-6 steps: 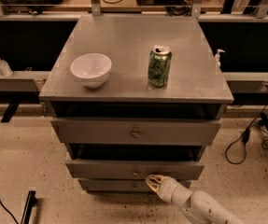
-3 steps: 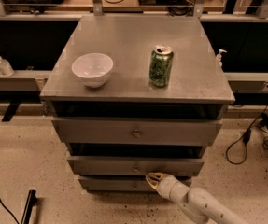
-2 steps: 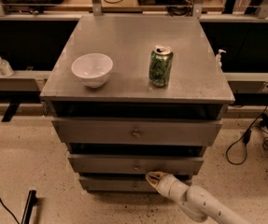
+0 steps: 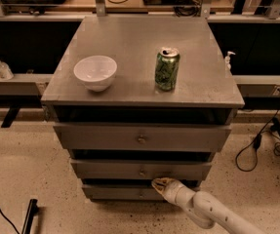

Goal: Close middle drawer

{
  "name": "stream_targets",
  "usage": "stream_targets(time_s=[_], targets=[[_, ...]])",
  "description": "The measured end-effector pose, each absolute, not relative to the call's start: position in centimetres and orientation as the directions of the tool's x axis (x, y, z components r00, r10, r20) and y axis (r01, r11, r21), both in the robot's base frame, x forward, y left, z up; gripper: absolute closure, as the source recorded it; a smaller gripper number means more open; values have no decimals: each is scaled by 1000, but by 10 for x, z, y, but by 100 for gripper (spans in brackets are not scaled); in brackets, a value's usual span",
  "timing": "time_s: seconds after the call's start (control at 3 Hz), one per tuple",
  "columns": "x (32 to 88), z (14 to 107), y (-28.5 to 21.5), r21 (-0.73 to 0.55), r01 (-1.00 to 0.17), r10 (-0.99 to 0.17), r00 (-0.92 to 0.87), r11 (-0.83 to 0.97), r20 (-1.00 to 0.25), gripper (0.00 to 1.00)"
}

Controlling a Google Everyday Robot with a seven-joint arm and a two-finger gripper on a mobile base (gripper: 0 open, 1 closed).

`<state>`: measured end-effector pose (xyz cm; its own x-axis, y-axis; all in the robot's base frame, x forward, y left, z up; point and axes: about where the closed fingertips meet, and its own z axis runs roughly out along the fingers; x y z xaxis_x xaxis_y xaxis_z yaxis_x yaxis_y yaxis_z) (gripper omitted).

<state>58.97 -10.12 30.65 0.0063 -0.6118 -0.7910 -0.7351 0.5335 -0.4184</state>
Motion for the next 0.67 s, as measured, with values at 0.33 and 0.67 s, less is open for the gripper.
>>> stream_targets(time_s=[0.33,0.67], targets=[[589,307,-101,-418,-735,-612,6,533,-791,100],[572,317,-94,-405,-759,-600,25,509,-800,100]])
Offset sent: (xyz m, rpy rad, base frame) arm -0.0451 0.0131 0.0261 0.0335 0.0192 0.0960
